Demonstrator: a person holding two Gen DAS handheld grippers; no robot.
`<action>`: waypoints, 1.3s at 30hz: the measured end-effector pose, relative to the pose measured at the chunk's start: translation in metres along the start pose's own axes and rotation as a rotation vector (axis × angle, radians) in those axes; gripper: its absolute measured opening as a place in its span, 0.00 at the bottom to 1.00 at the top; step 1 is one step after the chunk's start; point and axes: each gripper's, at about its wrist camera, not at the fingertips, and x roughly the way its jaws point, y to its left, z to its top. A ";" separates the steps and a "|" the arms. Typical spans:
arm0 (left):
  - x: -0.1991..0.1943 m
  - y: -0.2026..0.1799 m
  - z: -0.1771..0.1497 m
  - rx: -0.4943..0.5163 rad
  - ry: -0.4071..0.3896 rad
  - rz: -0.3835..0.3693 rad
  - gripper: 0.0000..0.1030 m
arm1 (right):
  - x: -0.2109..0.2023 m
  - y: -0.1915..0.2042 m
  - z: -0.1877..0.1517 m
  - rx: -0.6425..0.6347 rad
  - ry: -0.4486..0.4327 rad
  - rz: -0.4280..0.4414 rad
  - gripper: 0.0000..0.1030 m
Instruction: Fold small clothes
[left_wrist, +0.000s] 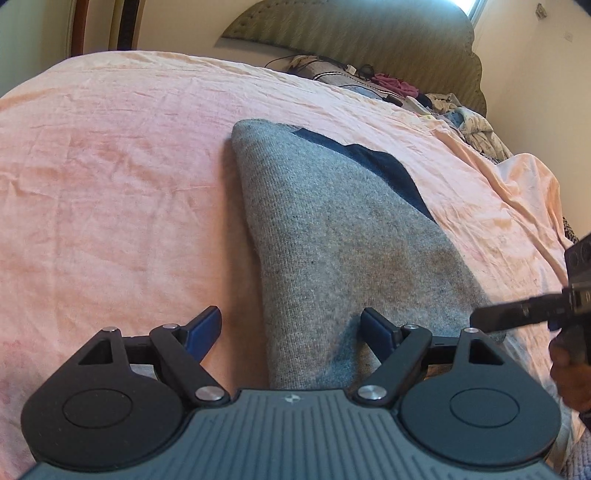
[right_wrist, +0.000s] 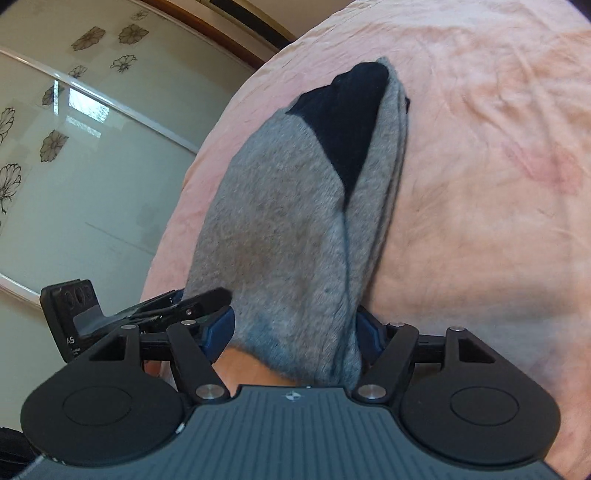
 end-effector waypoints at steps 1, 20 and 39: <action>0.000 0.001 0.001 -0.016 0.010 -0.029 0.75 | 0.000 0.000 -0.002 0.003 -0.005 0.008 0.69; -0.061 0.012 -0.021 0.018 0.056 -0.124 0.40 | -0.052 0.012 0.003 -0.120 -0.087 -0.100 0.72; -0.028 -0.040 -0.001 0.270 -0.130 -0.079 0.65 | 0.013 0.019 0.107 -0.154 -0.219 -0.426 0.34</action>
